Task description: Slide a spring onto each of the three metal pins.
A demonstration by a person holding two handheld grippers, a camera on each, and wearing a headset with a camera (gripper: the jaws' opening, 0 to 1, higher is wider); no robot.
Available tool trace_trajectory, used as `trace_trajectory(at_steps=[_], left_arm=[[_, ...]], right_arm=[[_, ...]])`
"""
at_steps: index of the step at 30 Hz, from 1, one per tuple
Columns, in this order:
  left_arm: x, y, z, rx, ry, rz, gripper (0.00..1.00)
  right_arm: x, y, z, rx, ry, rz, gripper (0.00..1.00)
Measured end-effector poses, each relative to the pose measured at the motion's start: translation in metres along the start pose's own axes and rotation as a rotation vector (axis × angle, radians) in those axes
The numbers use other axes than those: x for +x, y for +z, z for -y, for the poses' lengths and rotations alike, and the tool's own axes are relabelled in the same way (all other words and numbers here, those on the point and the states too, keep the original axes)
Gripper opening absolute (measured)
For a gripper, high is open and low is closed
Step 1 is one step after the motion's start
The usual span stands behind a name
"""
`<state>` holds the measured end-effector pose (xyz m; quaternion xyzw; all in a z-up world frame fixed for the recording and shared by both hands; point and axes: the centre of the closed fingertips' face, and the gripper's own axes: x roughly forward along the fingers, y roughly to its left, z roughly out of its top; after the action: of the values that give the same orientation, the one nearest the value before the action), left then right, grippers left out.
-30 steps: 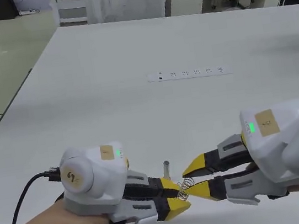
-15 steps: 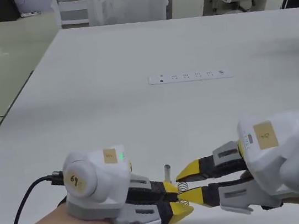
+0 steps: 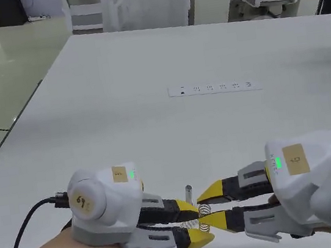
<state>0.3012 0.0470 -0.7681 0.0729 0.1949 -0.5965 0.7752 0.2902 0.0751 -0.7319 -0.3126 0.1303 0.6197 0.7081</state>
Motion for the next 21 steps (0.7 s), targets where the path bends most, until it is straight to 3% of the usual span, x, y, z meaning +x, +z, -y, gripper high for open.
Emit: trace_trajectory(at_steps=[11,21], left_arm=[[-0.006,-0.001,-0.004,-0.030,0.034,0.011,0.24],[-0.019,-0.009,-0.010,-0.088,0.067,0.017,0.31]], right_arm=[[0.000,-0.001,0.001,-0.011,-0.017,-0.006,0.08],[-0.003,-0.002,0.010,-0.008,-0.061,-0.004,0.09]])
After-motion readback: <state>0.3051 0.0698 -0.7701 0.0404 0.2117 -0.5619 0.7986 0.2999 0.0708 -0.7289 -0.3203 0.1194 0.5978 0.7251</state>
